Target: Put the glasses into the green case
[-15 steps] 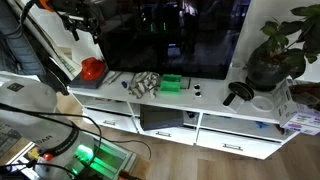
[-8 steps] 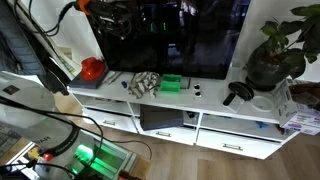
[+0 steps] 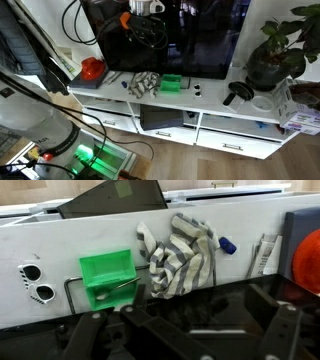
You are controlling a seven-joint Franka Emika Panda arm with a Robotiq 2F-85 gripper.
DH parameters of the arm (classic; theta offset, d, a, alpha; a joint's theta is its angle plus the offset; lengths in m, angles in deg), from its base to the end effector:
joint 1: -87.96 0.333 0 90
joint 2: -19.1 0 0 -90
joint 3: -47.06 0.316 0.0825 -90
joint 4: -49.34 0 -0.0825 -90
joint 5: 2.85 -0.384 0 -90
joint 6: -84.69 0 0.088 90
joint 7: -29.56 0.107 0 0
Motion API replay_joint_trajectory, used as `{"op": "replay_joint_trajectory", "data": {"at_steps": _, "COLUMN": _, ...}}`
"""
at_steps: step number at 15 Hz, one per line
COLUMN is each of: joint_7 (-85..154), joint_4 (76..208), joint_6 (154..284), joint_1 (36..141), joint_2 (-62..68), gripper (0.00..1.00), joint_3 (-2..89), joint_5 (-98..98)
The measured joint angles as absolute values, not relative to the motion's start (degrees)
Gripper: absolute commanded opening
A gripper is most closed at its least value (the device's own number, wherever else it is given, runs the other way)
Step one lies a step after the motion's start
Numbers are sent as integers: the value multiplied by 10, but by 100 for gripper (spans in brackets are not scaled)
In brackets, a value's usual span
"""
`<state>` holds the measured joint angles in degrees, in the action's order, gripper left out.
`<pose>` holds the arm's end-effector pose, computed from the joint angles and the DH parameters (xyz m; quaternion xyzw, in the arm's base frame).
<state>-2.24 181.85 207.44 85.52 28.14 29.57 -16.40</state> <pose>0.4592 -0.1577 0.4049 -0.9917 -0.0400 -0.0428 0.1148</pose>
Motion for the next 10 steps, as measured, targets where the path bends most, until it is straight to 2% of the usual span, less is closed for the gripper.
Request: {"op": "replay_joint_trajectory", "data": {"at_steps": 10, "joint_7": -157, "joint_4": 1736, "joint_6": 2245, "joint_1": 761, "joint_2": 77, "gripper": 100, "joint_3": 314, "joint_5": -274}}
